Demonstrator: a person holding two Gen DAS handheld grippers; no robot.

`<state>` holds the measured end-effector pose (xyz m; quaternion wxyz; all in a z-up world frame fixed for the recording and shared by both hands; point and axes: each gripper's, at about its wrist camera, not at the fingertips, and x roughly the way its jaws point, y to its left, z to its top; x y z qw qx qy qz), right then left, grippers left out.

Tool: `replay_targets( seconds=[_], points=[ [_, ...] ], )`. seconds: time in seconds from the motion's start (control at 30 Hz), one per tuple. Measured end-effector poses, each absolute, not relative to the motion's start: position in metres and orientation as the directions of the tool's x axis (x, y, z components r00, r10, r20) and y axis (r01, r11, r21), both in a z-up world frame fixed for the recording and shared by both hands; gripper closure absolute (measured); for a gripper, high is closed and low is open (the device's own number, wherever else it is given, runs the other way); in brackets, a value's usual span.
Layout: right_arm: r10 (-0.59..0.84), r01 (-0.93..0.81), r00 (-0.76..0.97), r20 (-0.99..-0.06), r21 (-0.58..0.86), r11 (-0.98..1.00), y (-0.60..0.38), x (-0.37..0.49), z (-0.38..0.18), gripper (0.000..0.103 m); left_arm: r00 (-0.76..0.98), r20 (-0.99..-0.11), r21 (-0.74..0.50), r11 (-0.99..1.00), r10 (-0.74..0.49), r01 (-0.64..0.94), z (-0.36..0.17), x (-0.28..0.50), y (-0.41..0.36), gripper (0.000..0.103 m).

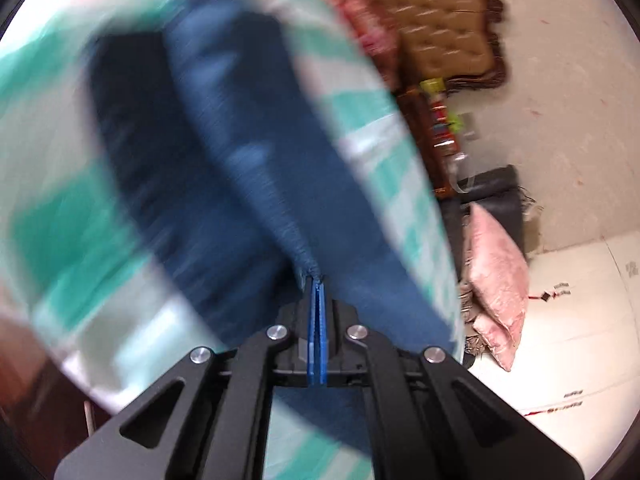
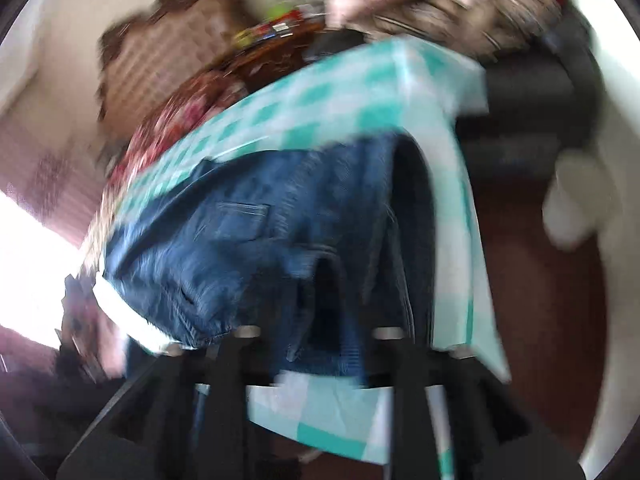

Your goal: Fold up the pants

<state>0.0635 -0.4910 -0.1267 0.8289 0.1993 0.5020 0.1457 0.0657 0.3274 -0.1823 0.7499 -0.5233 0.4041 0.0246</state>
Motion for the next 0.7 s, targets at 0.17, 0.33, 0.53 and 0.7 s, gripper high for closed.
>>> replay_targets(
  seconds=[0.17,0.33,0.53,0.7],
  points=[
    [0.416,0.221,0.532,-0.738,0.595,0.772,-0.512,0.016,-0.149,0.048,0.695,-0.600,-0.787,0.445,-0.395,-0.427,-0.195,0.059,0.327,0.102],
    [0.429,0.345,0.601,-0.675,0.703,0.622,-0.502,-0.029,-0.151,0.047,0.690,-0.599,-0.789,0.449,-0.407,-0.419,-0.195,0.064,0.328,0.102],
    [0.530,0.361,0.640,-0.556,0.827,0.432,-0.472,-0.016,-0.144,0.033,0.690,-0.595,-0.795,0.430,-0.413,-0.428,-0.201,0.062,0.327,0.102],
    [0.558,0.468,0.646,-0.521,0.848,0.249,-0.462,0.010,-0.149,0.028,0.690,-0.590,-0.801,0.417,-0.420,-0.431,-0.206,0.060,0.329,0.102]
  ],
)
